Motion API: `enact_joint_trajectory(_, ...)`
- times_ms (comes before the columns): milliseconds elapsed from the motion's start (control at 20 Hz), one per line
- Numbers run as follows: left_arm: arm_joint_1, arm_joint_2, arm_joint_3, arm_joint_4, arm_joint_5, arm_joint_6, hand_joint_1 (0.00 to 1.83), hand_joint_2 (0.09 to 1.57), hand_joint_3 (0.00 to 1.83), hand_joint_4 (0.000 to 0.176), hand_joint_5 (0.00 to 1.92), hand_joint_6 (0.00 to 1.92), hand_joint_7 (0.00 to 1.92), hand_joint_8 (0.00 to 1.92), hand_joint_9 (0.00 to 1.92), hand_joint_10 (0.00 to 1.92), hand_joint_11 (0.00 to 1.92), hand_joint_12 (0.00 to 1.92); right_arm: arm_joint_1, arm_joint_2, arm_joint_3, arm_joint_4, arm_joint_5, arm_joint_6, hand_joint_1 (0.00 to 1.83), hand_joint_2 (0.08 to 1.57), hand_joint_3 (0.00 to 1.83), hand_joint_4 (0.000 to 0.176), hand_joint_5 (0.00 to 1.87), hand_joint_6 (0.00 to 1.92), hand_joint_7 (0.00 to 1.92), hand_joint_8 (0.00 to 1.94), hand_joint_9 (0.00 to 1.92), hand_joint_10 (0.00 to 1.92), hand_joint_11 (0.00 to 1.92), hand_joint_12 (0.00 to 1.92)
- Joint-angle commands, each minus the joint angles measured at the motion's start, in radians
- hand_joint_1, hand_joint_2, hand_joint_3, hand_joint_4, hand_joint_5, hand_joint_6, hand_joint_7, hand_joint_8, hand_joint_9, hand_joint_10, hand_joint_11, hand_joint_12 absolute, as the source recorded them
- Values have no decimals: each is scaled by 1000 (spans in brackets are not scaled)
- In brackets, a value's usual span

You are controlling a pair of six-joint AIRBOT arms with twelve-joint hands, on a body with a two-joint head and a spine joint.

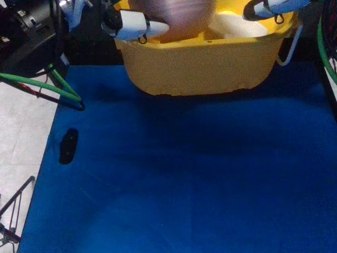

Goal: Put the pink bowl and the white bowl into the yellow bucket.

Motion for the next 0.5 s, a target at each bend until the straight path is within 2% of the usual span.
enact_joint_trajectory(0, -8, 5, 4, -29, -133, -6, 995, 1089, 0, 0, 711, 949, 672, 1140, 586, 1424, 432, 1804, 9, 2, -2, 3, 97, 2, 1116, 1062, 0, 0, 337, 858, 278, 720, 134, 942, 0, 1443)
enact_joint_trajectory(100, -8, 8, 4, -36, -132, -6, 913, 1027, 0, 0, 730, 705, 641, 1075, 546, 1377, 379, 1764, 9, 2, -2, 3, 97, 2, 1130, 1030, 0, 0, 351, 852, 302, 705, 154, 958, 0, 1498)
enact_joint_trajectory(150, -7, 10, 4, -41, -133, -6, 893, 1012, 0, 0, 729, 680, 619, 1074, 532, 1379, 377, 1740, 9, 2, -3, 3, 97, 2, 1139, 1023, 0, 0, 350, 846, 303, 696, 154, 954, 0, 1486)
enact_joint_trajectory(200, -5, 11, 4, -46, -135, -6, 815, 972, 0, 0, 692, 642, 511, 1101, 426, 1412, 297, 1756, 9, 4, -4, 3, 97, 2, 1144, 1014, 0, 0, 344, 840, 304, 694, 158, 953, 0, 1488)
enact_joint_trajectory(250, -3, 13, 4, -51, -136, -6, 757, 951, 0, 0, 615, 662, 429, 1005, 308, 1315, 163, 1731, 9, 7, -7, 4, 97, 2, 1149, 1018, 0, 0, 340, 836, 305, 696, 155, 950, 0, 1489)
enact_joint_trajectory(300, -2, 14, 4, -55, -137, -6, 728, 940, 0, 0, 564, 678, 402, 925, 263, 1250, 110, 1707, 9, 9, -9, 4, 97, 2, 1152, 1019, 0, 0, 338, 835, 304, 697, 154, 950, 0, 1488)
enact_joint_trajectory(350, 0, 16, 4, -59, -138, -6, 648, 896, 0, 0, 408, 606, 344, 657, 178, 1085, 10, 1669, 9, 12, -11, 4, 97, 2, 1157, 1016, 0, 0, 331, 821, 298, 698, 148, 940, 0, 1464)
enact_joint_trajectory(450, 2, 20, 4, -62, -138, -6, 633, 883, 0, 0, 292, 564, 250, 508, 65, 1086, 21, 1696, 9, 14, -12, 4, 97, 2, 1185, 1008, 0, 0, 336, 800, 297, 708, 154, 938, 0, 1469)
